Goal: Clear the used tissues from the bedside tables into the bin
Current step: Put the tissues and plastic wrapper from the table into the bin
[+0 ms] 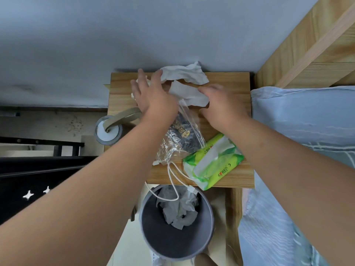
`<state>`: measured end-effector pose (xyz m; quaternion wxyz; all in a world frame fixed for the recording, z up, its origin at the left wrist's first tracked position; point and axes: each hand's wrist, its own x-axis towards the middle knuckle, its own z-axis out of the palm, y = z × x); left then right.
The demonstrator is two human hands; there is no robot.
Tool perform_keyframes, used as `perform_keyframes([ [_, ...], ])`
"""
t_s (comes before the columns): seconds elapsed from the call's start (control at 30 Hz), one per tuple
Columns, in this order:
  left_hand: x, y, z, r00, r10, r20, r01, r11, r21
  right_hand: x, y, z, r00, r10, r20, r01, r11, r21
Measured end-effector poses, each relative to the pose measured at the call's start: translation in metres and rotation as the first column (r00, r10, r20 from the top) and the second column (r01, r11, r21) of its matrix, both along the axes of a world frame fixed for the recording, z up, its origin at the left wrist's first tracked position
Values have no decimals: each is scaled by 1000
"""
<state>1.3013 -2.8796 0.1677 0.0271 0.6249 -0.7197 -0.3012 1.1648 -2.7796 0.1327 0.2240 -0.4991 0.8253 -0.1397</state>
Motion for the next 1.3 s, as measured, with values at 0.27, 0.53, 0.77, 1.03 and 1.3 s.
perform_keyframes([
  [0.27,13,-10,-17,994,102,-29,-104,990,-97,0,2,1,981,-194,7,195,980,-33],
  [0.53,0,6,16,949,193,-249,-213,975,-56,-1,9,38,923,-357,144,376,916,-137],
  [0.77,27,59,52,887,0,-463,-26,998,-50,19,42,84,868,-420,264,485,831,-271],
  [1.03,92,108,93,810,59,-583,-47,998,36,64,102,129,799,-470,375,580,767,-275],
  [1.3,188,168,96,778,244,-579,-105,959,264,141,179,138,713,-464,525,610,780,-140],
])
